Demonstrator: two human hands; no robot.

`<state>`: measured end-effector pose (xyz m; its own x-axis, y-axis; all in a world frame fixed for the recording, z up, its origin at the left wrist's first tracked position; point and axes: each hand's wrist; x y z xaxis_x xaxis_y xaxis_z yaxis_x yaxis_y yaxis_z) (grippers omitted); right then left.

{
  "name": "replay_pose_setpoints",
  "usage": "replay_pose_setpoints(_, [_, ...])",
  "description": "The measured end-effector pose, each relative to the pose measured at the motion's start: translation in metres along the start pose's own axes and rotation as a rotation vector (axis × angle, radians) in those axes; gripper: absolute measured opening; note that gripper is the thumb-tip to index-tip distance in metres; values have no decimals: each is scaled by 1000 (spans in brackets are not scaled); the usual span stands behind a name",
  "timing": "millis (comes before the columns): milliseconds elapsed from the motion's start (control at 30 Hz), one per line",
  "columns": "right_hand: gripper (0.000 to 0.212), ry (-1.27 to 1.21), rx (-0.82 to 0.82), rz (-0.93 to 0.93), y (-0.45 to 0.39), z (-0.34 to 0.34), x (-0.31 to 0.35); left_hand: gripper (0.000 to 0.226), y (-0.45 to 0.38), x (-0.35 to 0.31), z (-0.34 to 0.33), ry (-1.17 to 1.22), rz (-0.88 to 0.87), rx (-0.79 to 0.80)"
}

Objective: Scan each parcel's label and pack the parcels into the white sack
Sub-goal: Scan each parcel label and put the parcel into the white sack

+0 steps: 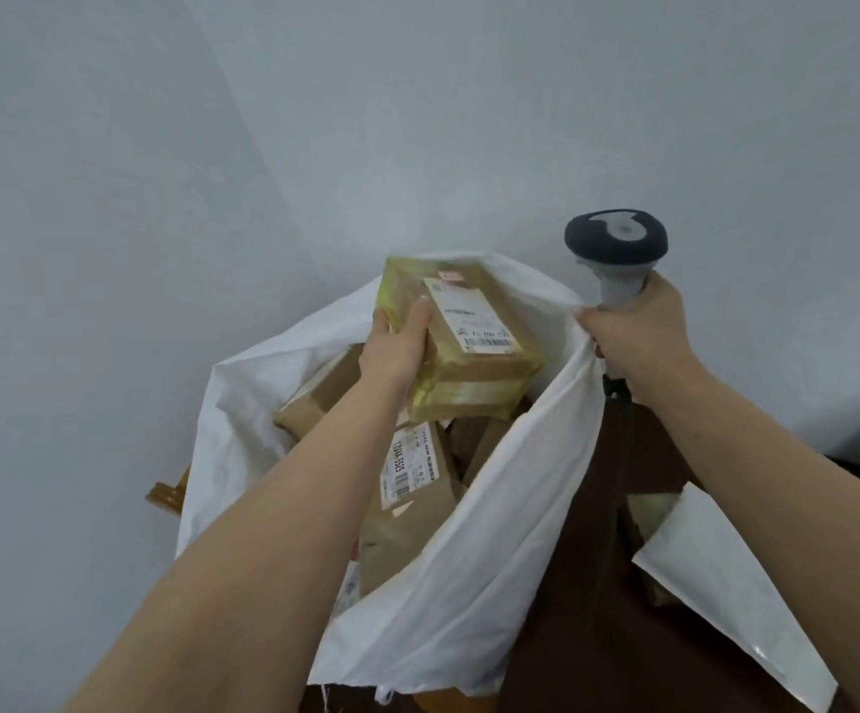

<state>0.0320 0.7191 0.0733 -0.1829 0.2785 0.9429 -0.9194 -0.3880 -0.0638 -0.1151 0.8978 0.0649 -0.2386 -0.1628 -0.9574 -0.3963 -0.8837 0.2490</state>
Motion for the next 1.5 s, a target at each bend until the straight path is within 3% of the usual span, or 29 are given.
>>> replay_pose_setpoints(67, [33, -39, 21, 25, -2, -1, 1, 102, 1, 3, -16, -96, -74, -42])
replay_pose_setpoints(200, [42, 72, 88, -70, 2, -6, -22, 96, 8, 43, -27, -392, 133, 38])
replay_pose_setpoints(267, [50, 119, 122, -147, 10, -4, -34, 89, 8, 46, -17, -493, 114, 47])
replay_pose_setpoints(400, [65, 159, 137, -156, 31, -3, -38, 75, 8, 46, 38, -609, -168, -198])
replay_pose_setpoints(467, [71, 178, 132, -130, 41, -3, -35, 62, 14, 59, 80, -659, -171, -318])
replay_pose_setpoints(667, [97, 236, 125, -88, 77, -9, -35, 78, 51, 123, 194, -730, 292, -620])
replay_pose_setpoints(767, [114, 317, 121, -97, 96, -15, -31, 95, 57, 160, 231, -603, 439, -616])
replay_pose_setpoints(833, [104, 405, 116, -135, 104, -19, -30, 95, 53, 183, 248, -468, 445, -545])
replay_pose_setpoints(933, [66, 520, 124, -224, 108, -24, -33, 46, 45, 186, 255, -490, 297, -416])
replay_pose_setpoints(1000, [48, 453, 132, -267, 105, -27, -35, 26, 36, 160, 242, -422, 121, -408])
replay_pose_setpoints(1167, [40, 175, -32, -173, 81, -26, -4, 29, 23, 37, 203, -226, -331, -538])
replay_pose_setpoints(1233, [42, 116, -91, -132, 78, -24, 8, 31, 34, 21, 196, -91, -463, -621])
replay_pose_setpoints(1267, [43, 100, -106, -144, 79, -23, 8, 27, 39, 26, 195, -96, -473, -636])
replay_pose_setpoints(1400, [41, 122, -48, -334, 94, -20, -14, 29, 55, 56, 202, -185, -201, -523])
replay_pose_setpoints(1500, [40, 80, -120, -289, 92, -11, -5, 29, 47, 26, 211, -67, -363, -594])
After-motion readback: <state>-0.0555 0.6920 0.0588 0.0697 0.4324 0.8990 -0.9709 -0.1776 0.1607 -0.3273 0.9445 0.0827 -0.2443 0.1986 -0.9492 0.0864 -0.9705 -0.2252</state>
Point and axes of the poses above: each hand's wrist, its own y-axis away from the middle knuckle, its own z-axis out of the back of the hand, x = y × z, and after that the axes turned 10 degrees about y, right-handed
